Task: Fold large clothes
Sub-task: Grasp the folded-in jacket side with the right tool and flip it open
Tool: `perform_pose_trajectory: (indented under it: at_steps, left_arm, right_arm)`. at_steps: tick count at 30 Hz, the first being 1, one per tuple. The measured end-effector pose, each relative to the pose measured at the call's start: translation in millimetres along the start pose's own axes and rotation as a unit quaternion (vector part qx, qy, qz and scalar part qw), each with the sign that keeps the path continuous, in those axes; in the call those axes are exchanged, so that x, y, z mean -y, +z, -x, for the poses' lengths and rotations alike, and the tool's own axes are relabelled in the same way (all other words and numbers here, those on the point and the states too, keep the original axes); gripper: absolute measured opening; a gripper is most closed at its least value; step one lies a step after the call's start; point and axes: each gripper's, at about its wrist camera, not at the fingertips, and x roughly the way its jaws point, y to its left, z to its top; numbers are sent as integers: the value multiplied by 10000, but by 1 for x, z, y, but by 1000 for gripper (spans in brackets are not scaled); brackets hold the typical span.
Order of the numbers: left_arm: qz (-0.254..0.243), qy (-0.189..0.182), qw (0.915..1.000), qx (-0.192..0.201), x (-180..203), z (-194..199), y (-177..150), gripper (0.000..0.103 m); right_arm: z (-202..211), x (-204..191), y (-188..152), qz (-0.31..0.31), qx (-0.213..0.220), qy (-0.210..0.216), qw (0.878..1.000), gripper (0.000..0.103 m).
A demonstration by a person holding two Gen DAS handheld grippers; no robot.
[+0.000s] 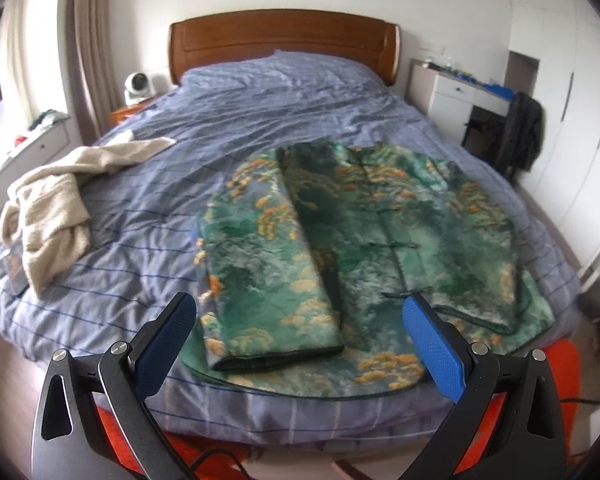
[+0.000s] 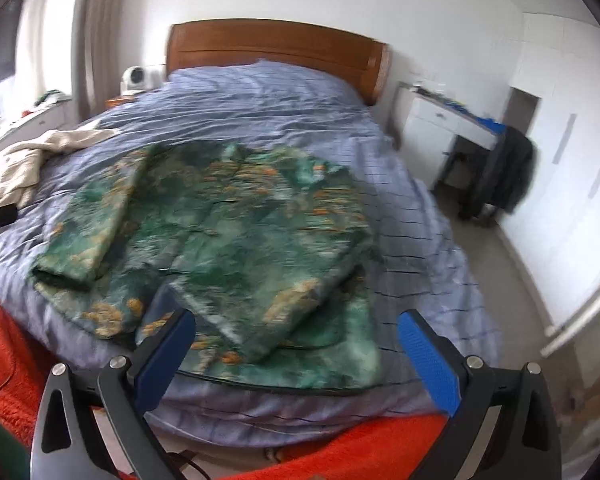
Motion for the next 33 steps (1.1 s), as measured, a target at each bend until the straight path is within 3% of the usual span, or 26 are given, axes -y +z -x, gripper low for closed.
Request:
perform_pose_trajectory:
  at_steps: [4,10,15,16,17,18,19,21,24,26,28,30,31,32,33]
  left_arm:
    - [102,55,9999,-12,-5,0,-3,103]
    - [449,286,9986,-13,-27,6,-13,103]
    - [700,291,9968,-242,-40,-2,-18,103]
    - [665,344,9969,-254,-39,-3,-18,103]
    - [622,385,9970,-264,-38,-3,-17,103]
    - [589,401,9971,-260,-37,-2,-16,103]
    - [542,406,9974,-236,-35,-2,-14,103]
    - [473,398,9979,-208,-31,-3,-12,103]
    - [252,268,9990,-253,-21,-10,-9,103]
    - [71,195,9995,-243,-16,-14,-5,103]
    - [-104,179,9997,-157,-15,-15,0,103]
    - [-200,243,9995,-48,-18,-13,6,103]
    - [-230,310,9993,25,-22,-11,9,103]
    - [-230,359,9991,48,-26,-11,11,103]
    - [-220,411,9989,43,-32,-12,12,103]
  right_arm:
    - [-40,-30,1,850,-335,711,9933,103]
    - [-115,-69,-7,2147,-751,1111,9674,102]
    - [-173,-70,-20,2216,-949,1022,9651,100]
    - [-181,-64,-20,2035,-966,1081,9683,87]
    - [-185,-58,-17,1851,-1003,1127,9711,50]
    - [-182,-50,-13,1561,-996,1175,9757,23]
    - [-171,-40,-5,1239,-850,1162,9818,11]
    - [-141,-21,10,813,-457,1154,9889,11]
    - [-82,27,40,340,294,738,9963,11]
    - [-50,75,60,18,739,181,9971,11]
    - [-34,129,75,-157,972,-665,9929,11]
    - [-36,182,82,-287,899,-1479,9845,13]
    - [-43,211,82,-341,778,-1986,9764,26]
    - [-51,238,79,-385,576,-2513,9654,45]
    - [-58,260,73,-462,380,-2933,9542,48]
